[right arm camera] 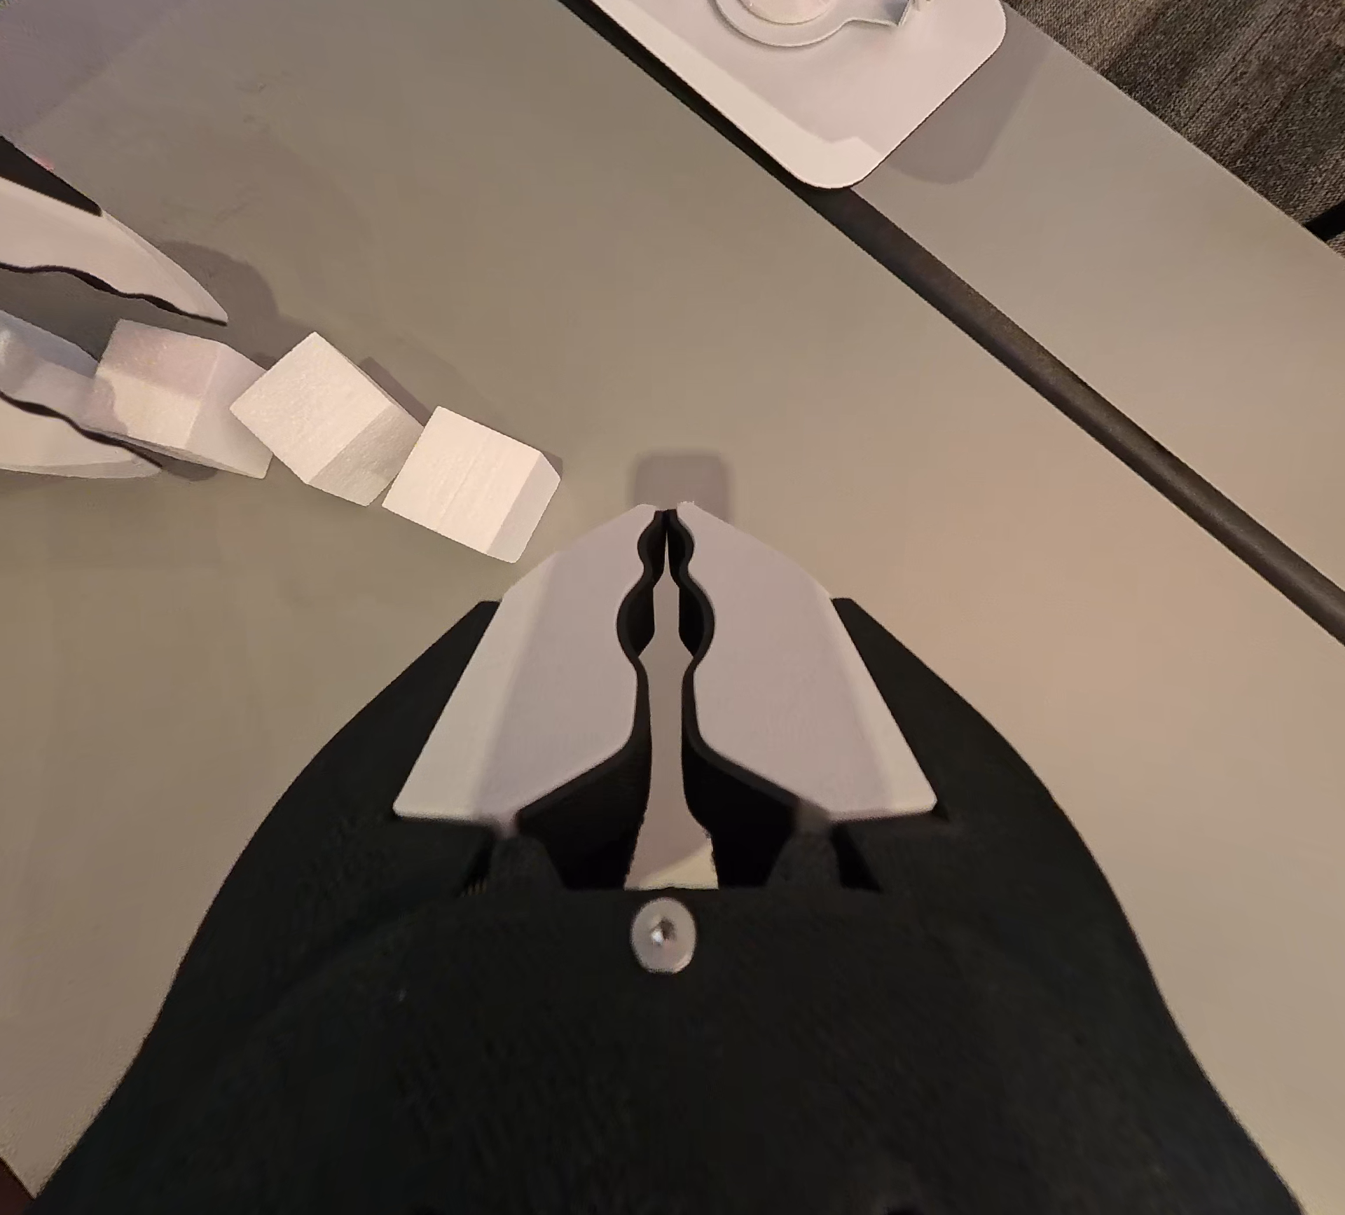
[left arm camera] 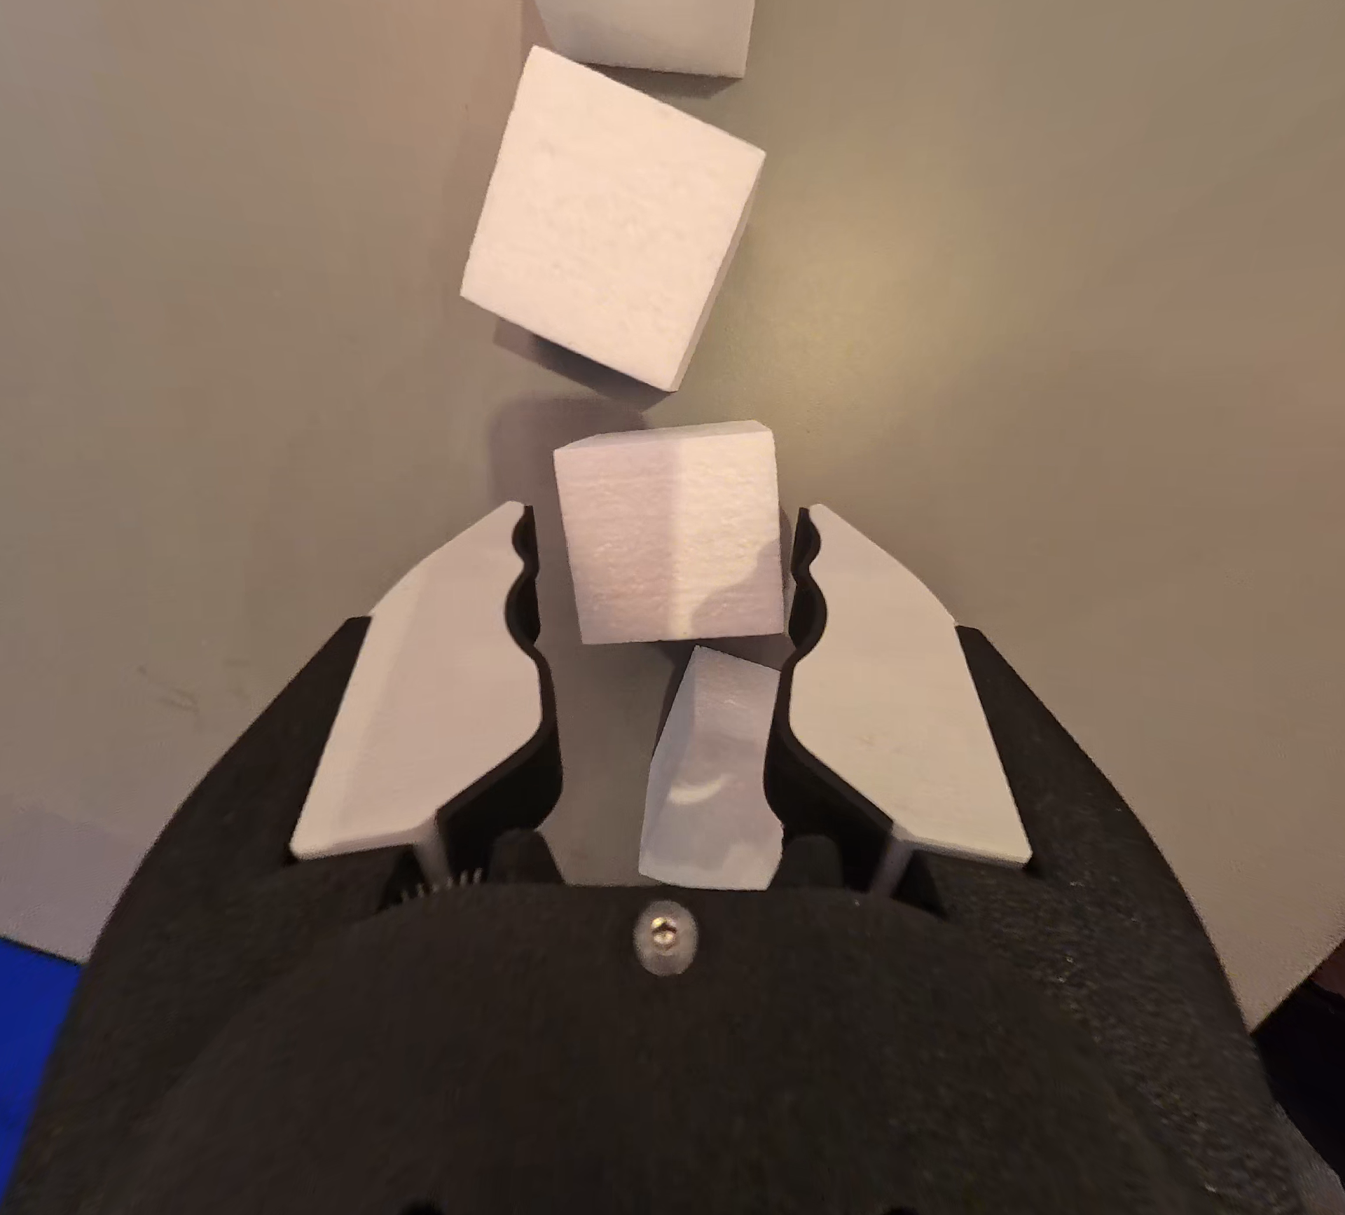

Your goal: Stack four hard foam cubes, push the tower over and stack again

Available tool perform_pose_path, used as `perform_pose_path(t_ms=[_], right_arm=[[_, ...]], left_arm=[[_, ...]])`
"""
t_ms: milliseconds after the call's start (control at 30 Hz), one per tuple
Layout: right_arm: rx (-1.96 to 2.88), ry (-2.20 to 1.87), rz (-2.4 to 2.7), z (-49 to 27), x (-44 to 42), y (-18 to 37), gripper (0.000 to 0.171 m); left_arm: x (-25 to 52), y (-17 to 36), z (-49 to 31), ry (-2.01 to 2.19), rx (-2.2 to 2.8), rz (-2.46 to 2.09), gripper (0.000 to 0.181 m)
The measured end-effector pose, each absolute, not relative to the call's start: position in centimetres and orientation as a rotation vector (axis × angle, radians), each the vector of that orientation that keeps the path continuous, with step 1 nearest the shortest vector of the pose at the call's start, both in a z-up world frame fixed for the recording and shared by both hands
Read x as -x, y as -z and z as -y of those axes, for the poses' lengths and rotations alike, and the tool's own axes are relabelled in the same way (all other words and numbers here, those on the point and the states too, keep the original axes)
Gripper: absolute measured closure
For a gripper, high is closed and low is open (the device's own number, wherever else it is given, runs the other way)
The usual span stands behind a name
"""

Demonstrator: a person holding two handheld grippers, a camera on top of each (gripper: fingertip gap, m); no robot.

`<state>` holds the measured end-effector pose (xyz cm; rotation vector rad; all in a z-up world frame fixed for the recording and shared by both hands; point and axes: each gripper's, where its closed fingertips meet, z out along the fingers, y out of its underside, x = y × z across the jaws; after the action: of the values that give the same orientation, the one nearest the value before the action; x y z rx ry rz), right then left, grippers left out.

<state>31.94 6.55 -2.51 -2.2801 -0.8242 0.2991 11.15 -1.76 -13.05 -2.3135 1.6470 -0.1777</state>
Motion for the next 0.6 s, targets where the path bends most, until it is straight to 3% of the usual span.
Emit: perform_pose_path(t_ms=[233,467,600], right_arm=[[2.291,-0.311,0.827,-6.5,-32.3,2.7,0.17],[2.279,-0.368,0.791,-6.7,-33.2,2.2,0.17],[2.284,-0.384,0.798,-6.7,-33.4,2.3,0.17]], left_arm=[[-10.7,12.7,1.5,0.163,2.272,-1.701,0.123],[-13.3,5.9,1.7,0.452,1.987,-1.736,0.124],[-15.7,4.8,0.6,0.405,1.841,-1.916,0.124]])
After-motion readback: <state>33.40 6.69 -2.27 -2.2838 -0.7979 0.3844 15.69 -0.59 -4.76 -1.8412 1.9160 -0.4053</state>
